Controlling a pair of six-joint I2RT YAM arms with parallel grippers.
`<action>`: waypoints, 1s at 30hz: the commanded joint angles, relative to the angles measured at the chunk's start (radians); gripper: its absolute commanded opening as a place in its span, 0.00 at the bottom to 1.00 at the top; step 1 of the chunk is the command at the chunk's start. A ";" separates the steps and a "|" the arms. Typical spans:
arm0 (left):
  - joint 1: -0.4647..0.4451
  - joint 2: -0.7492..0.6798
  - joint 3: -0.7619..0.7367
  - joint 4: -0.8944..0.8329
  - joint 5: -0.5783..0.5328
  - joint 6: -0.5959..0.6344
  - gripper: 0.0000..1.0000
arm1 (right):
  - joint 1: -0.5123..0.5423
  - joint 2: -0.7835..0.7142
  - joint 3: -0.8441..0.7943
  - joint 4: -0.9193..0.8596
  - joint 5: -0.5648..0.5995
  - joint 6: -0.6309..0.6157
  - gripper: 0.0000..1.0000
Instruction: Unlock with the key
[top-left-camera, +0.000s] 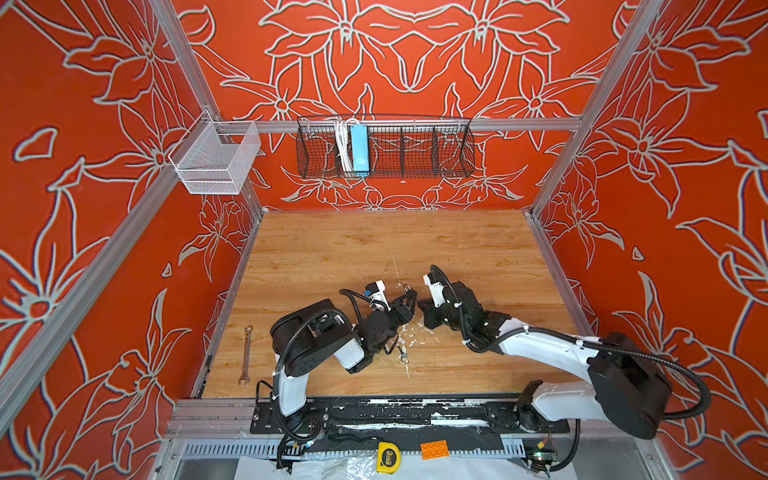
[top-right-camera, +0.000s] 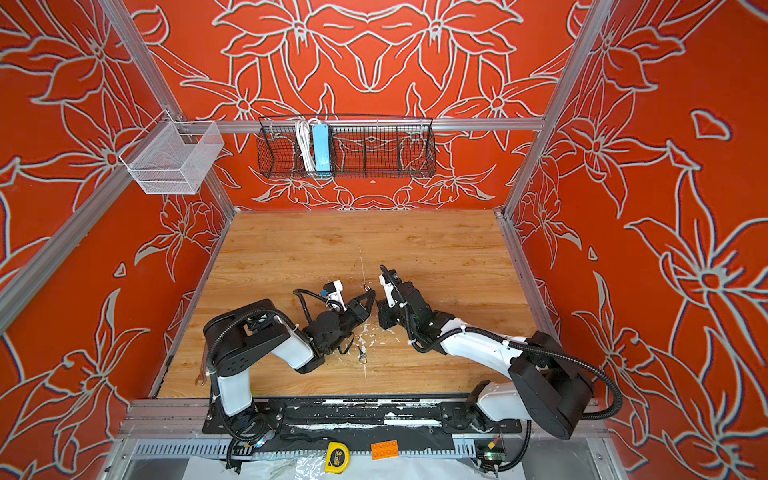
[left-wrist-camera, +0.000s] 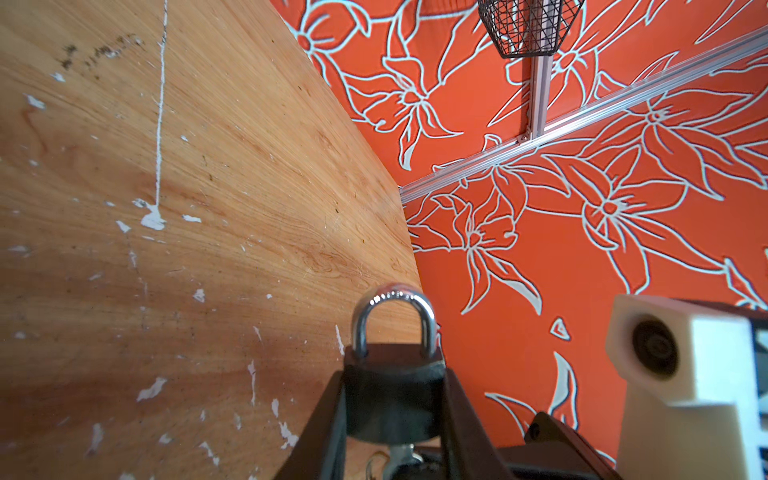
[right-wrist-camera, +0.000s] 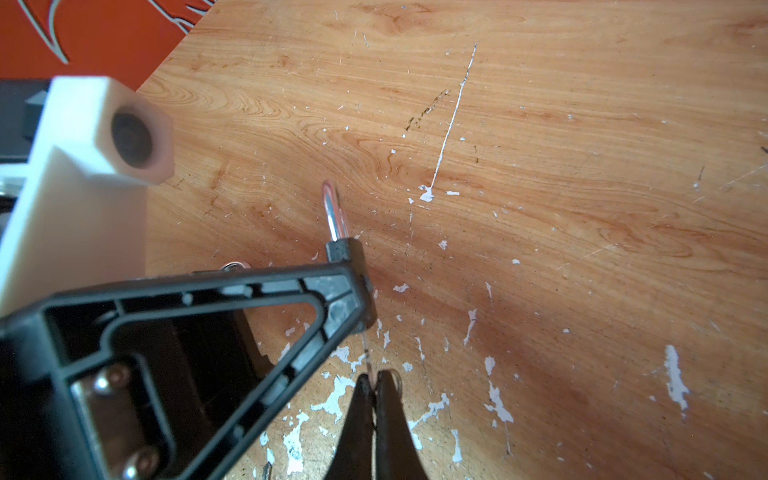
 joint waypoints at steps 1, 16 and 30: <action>-0.033 0.043 0.007 -0.029 0.054 0.035 0.00 | -0.001 -0.040 0.007 0.138 0.041 0.013 0.00; -0.037 0.079 0.048 -0.041 0.138 0.089 0.00 | -0.002 -0.092 -0.006 0.135 0.048 -0.026 0.00; -0.039 0.086 0.062 -0.086 0.129 0.091 0.00 | -0.002 -0.122 -0.022 0.169 -0.006 -0.055 0.06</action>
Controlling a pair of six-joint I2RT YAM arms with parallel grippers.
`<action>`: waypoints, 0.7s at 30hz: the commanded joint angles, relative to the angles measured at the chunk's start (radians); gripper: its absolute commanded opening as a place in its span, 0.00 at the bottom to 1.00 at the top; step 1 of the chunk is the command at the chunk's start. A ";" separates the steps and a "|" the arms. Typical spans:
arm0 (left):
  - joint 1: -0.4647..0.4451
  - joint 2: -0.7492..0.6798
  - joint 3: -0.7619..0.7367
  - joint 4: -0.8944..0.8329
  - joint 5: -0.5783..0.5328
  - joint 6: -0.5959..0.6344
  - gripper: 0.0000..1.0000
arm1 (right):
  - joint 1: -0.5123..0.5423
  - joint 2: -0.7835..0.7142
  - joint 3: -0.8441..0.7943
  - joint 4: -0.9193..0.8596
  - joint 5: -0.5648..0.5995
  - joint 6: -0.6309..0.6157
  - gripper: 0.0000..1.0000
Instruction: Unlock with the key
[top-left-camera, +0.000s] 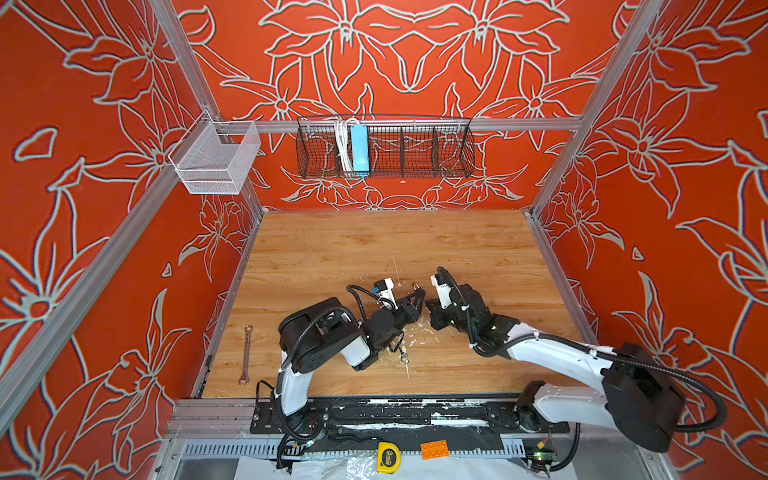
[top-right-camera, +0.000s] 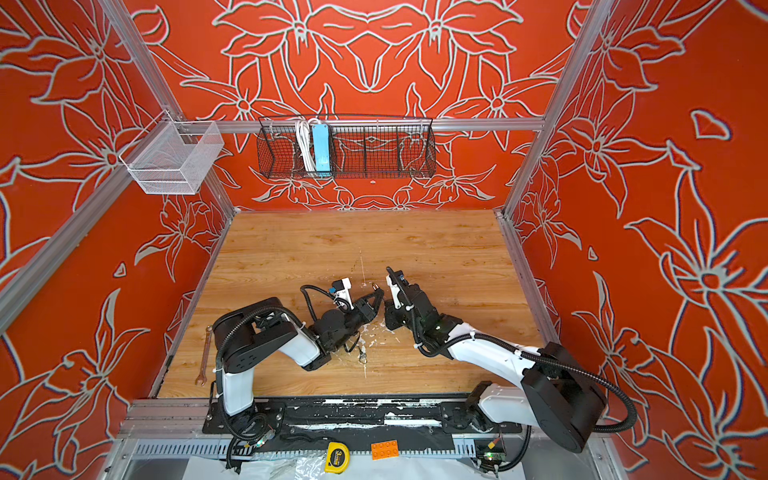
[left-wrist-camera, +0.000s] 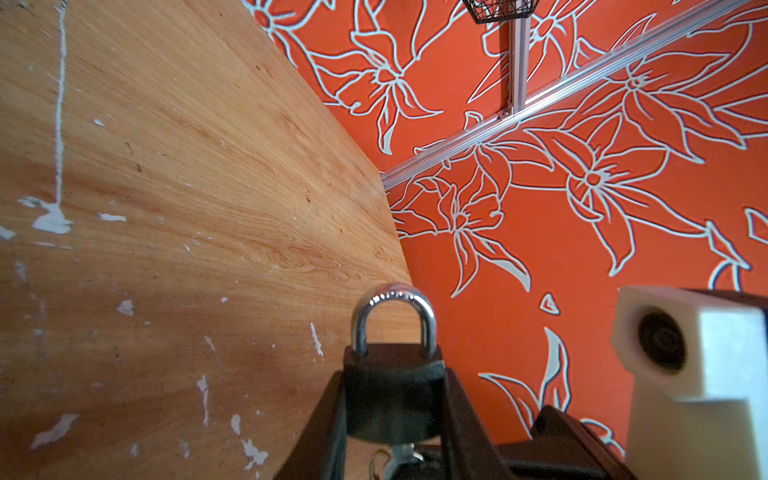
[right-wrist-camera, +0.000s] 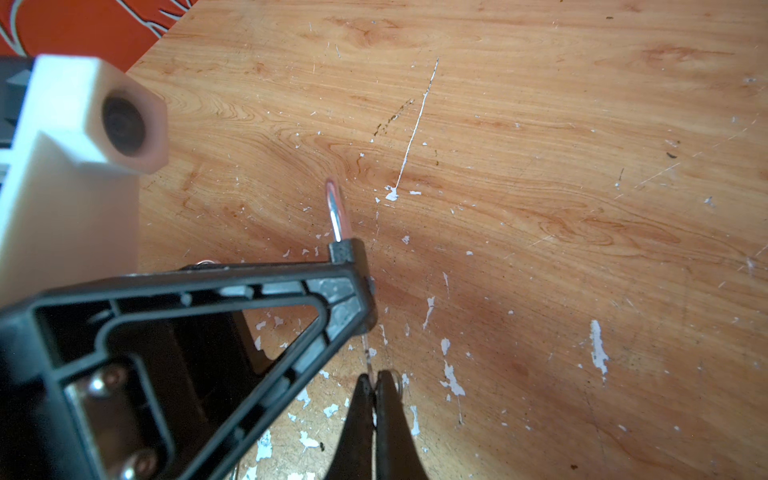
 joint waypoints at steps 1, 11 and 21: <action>-0.029 0.038 -0.001 -0.107 0.073 0.034 0.00 | 0.003 -0.041 0.019 0.201 -0.047 -0.017 0.06; -0.031 0.041 0.004 -0.110 0.078 0.031 0.00 | 0.003 -0.069 0.003 0.219 -0.066 -0.031 0.11; -0.020 0.008 -0.030 -0.120 -0.005 0.008 0.00 | 0.000 -0.136 -0.026 0.153 0.148 0.011 0.17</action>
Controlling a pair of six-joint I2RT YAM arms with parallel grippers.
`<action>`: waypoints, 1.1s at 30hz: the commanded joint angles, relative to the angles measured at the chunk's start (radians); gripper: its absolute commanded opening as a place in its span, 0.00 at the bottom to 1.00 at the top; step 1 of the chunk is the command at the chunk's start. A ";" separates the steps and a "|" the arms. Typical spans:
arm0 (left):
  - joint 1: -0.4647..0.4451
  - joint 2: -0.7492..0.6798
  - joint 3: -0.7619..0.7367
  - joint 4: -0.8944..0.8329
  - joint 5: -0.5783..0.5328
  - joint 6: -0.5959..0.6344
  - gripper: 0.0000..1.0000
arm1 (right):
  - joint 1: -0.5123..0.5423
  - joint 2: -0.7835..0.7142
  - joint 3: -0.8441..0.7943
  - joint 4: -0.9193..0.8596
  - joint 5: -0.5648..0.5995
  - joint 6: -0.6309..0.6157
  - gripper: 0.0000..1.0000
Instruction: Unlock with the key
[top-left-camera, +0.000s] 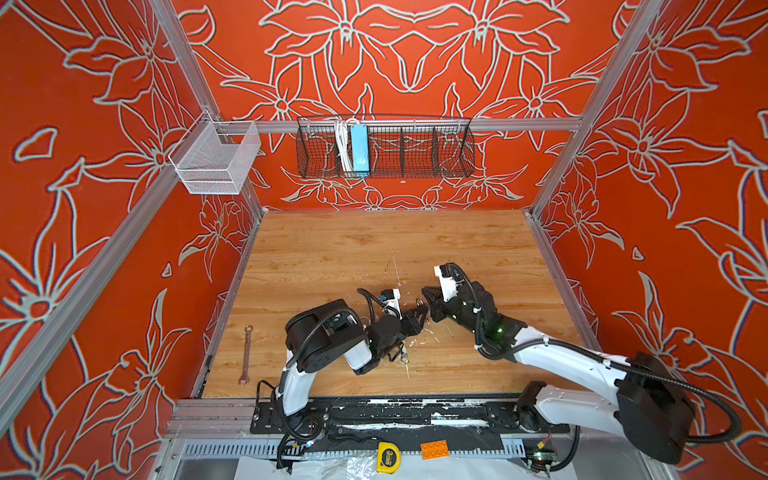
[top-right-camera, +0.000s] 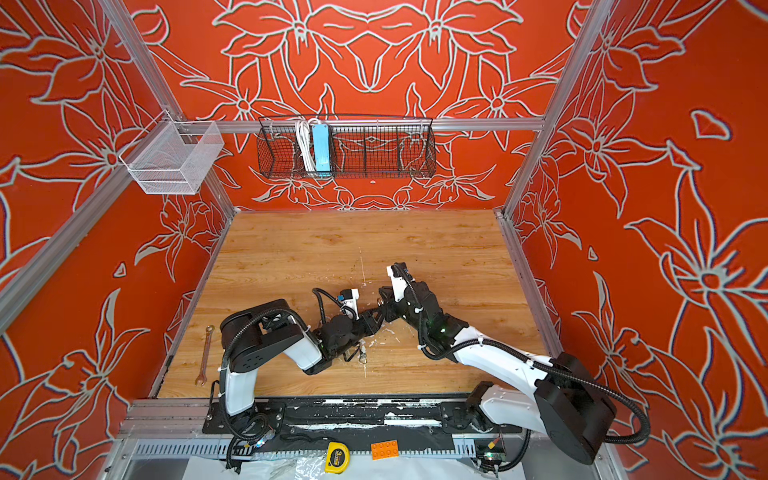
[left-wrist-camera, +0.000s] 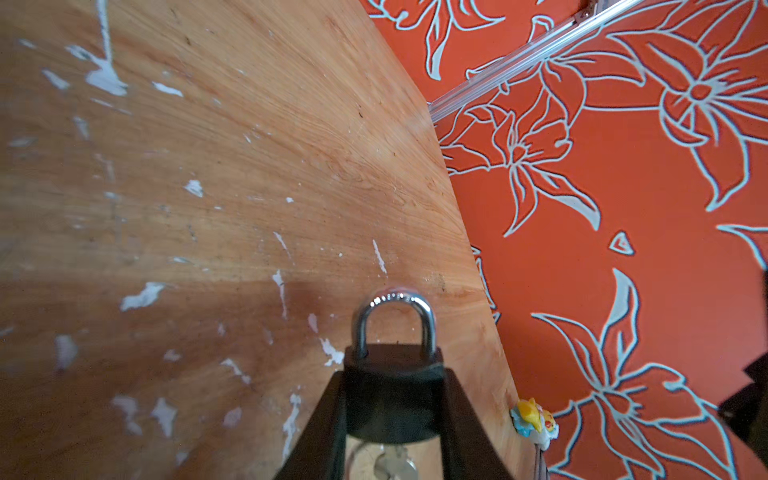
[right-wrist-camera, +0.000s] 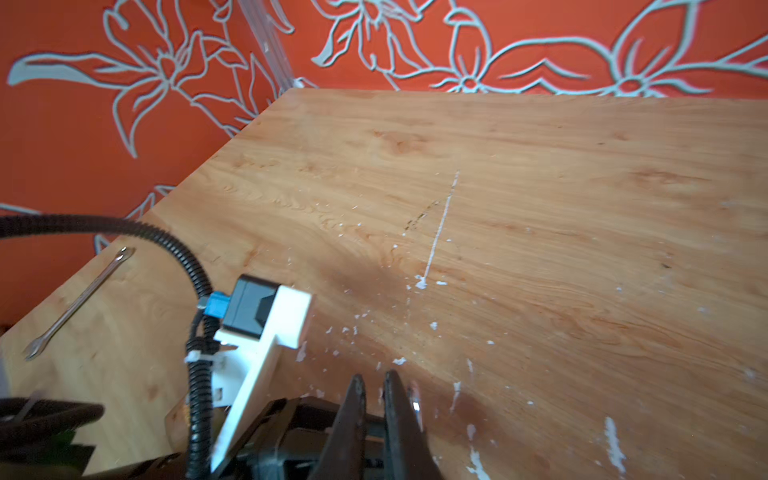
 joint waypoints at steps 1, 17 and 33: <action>0.012 -0.039 -0.021 0.018 -0.046 -0.009 0.00 | 0.000 -0.062 -0.017 -0.019 0.128 0.027 0.18; 0.147 -0.493 -0.019 -0.629 -0.015 -0.275 0.00 | -0.004 0.050 -0.066 0.225 -0.208 -0.068 0.20; 0.153 -0.732 -0.020 -0.895 -0.064 -0.463 0.00 | -0.005 0.131 -0.106 0.433 -0.450 -0.085 0.20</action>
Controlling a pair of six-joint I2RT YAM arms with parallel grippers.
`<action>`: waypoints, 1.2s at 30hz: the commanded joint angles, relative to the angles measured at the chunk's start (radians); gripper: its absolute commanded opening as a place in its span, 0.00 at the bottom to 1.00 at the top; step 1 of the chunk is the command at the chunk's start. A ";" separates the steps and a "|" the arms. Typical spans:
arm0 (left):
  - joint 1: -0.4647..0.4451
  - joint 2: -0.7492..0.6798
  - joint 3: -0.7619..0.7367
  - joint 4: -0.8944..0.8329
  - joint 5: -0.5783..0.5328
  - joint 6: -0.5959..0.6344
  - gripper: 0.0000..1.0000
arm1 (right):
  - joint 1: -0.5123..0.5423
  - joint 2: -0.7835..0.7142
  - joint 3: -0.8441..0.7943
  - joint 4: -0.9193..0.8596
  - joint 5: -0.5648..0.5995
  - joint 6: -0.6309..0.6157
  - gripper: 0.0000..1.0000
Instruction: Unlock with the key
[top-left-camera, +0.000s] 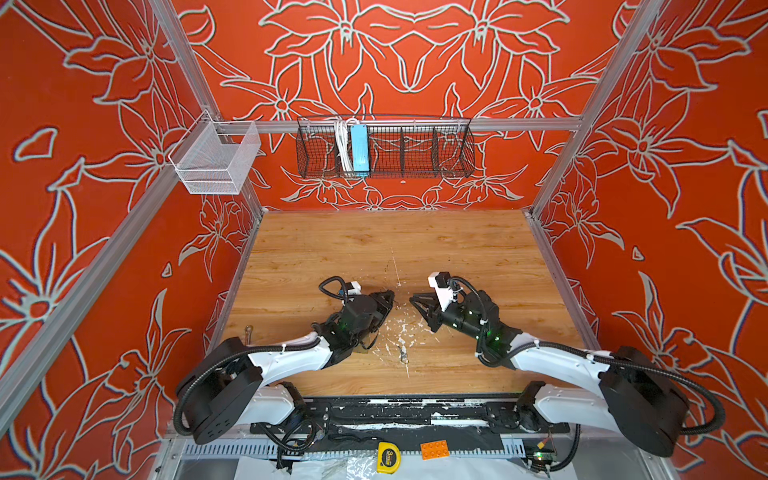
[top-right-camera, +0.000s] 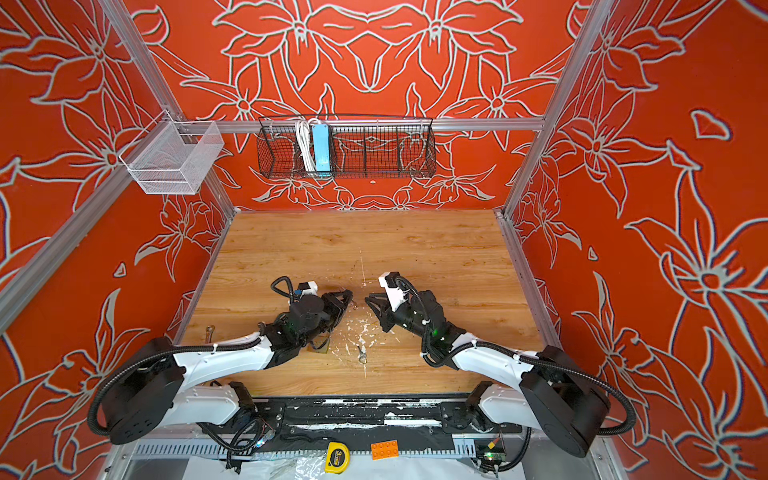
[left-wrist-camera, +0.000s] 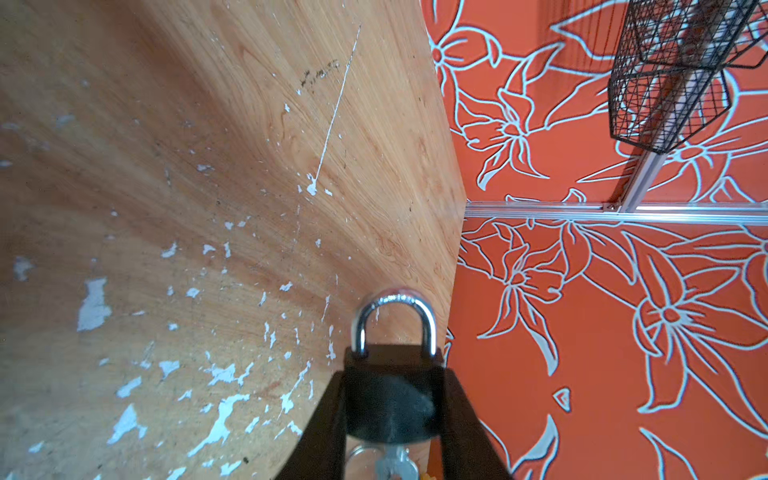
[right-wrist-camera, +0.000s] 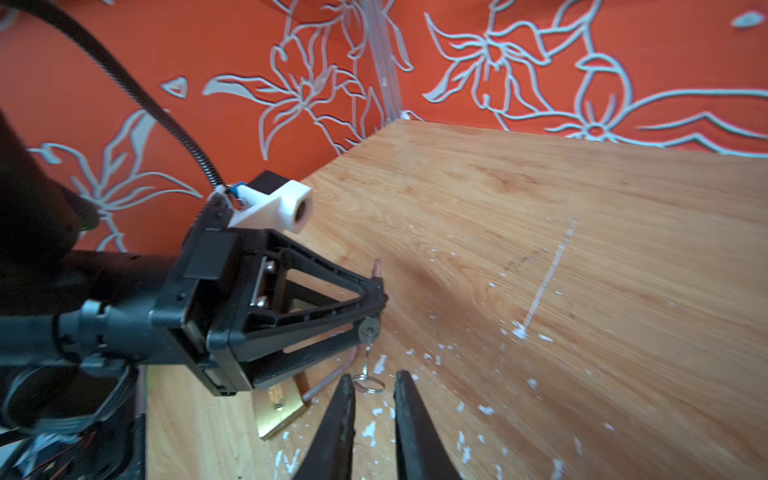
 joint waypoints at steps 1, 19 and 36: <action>0.008 -0.029 0.021 -0.045 -0.016 -0.028 0.00 | -0.002 0.069 0.026 0.069 -0.123 -0.005 0.20; 0.018 0.005 0.032 -0.032 0.034 -0.032 0.00 | 0.011 0.168 0.099 0.024 -0.152 0.011 0.19; 0.019 -0.004 0.030 -0.038 0.020 -0.023 0.00 | 0.018 0.222 0.160 -0.076 -0.131 0.003 0.15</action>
